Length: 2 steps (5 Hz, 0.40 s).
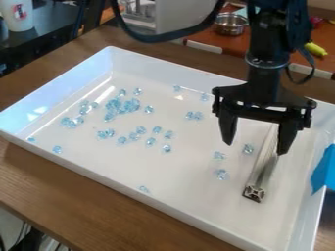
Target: Sweep into pile
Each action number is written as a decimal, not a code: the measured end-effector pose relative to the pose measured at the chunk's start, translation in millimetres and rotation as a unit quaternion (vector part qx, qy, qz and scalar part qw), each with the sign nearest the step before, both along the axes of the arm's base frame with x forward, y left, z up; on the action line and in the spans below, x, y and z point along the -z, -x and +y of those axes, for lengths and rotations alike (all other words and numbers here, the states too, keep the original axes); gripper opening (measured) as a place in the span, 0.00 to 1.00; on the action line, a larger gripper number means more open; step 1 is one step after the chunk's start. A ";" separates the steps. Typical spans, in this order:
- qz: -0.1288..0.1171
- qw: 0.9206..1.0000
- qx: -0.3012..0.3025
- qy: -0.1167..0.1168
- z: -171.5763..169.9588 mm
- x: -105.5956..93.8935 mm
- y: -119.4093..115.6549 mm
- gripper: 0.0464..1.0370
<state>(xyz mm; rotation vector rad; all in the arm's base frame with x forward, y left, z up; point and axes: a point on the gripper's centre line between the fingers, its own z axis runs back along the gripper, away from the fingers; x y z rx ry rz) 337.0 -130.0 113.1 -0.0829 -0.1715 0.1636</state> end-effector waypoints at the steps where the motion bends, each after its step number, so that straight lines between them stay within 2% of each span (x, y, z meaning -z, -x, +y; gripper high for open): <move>1: 0.019 1.000 -0.002 -0.005 0.7 13.4 3.5 0.96; 2: 0.026 0.999 -0.021 0.006 -1.8 13.4 5.3 0.96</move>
